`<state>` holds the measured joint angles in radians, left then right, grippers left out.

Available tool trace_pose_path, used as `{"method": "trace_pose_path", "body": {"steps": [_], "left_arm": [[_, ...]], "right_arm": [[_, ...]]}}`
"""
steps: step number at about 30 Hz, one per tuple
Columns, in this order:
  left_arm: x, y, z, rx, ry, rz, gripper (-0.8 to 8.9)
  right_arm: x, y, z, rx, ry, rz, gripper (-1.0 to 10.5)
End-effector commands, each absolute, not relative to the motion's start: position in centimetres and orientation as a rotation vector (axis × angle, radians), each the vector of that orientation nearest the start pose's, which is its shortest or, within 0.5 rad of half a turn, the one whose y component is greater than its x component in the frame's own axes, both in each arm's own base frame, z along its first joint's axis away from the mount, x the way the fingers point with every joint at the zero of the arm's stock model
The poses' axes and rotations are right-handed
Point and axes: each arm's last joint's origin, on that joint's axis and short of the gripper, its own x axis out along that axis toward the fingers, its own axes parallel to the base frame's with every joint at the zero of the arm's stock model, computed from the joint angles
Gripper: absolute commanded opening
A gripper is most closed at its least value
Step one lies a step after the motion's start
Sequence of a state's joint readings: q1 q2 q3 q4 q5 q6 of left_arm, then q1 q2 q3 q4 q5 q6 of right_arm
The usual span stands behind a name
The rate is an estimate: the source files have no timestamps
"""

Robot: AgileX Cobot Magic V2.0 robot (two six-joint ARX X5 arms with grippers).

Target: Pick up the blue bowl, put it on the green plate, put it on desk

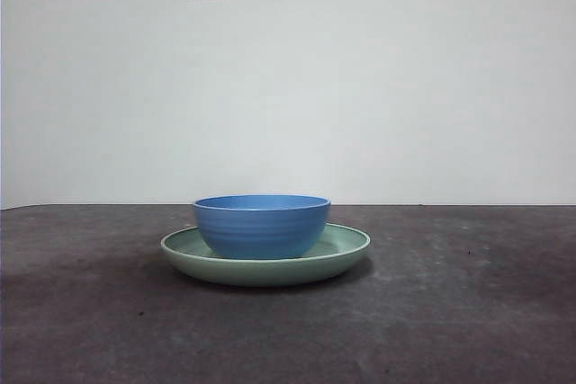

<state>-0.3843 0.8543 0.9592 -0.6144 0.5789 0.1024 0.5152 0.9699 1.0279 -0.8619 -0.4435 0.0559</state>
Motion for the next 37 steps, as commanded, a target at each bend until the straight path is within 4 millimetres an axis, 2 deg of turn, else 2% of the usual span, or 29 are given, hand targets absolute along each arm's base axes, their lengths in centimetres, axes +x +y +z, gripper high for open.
{"method": "trace_pose_path", "body": {"steps": [1, 4, 7, 10, 14, 20, 26, 37], "left_arm": [[14.5, -6.1, 36.0, 0.119, 0.276, -0.845, 0.11], [13.8, -4.1, 37.0, 0.142, 0.119, -0.655, 0.11], [12.9, -2.6, 36.7, 0.163, -0.01, -0.443, 0.11], [11.9, -1.5, 35.3, 0.172, -0.102, -0.259, 0.11], [10.9, -0.6, 32.0, 0.172, -0.141, -0.119, 0.11], [10.2, -0.1, 26.1, 0.171, -0.077, -0.054, 0.11], [9.8, 0.1, 21.5, 0.153, -0.035, -0.038, 0.11], [9.7, 0.1, 17.5, 0.135, 0.021, -0.027, 0.11]], "right_arm": [[14.9, 10.0, 33.2, 0.01, 0.837, 0.895, 0.1], [14.9, 10.0, 33.2, 0.01, 0.837, 0.895, 0.1], [14.9, 10.0, 33.2, 0.01, 0.837, 0.895, 0.1], [14.9, 10.0, 33.2, 0.01, 0.837, 0.895, 0.1], [14.9, 10.0, 33.2, 0.01, 0.837, 0.895, 0.1], [14.9, 10.0, 33.2, 0.01, 0.837, 0.895, 0.1], [14.9, 10.0, 33.2, 0.01, 0.836, 0.895, 0.1], [14.9, 10.0, 33.2, 0.01, 0.837, 0.895, 0.1]]}}
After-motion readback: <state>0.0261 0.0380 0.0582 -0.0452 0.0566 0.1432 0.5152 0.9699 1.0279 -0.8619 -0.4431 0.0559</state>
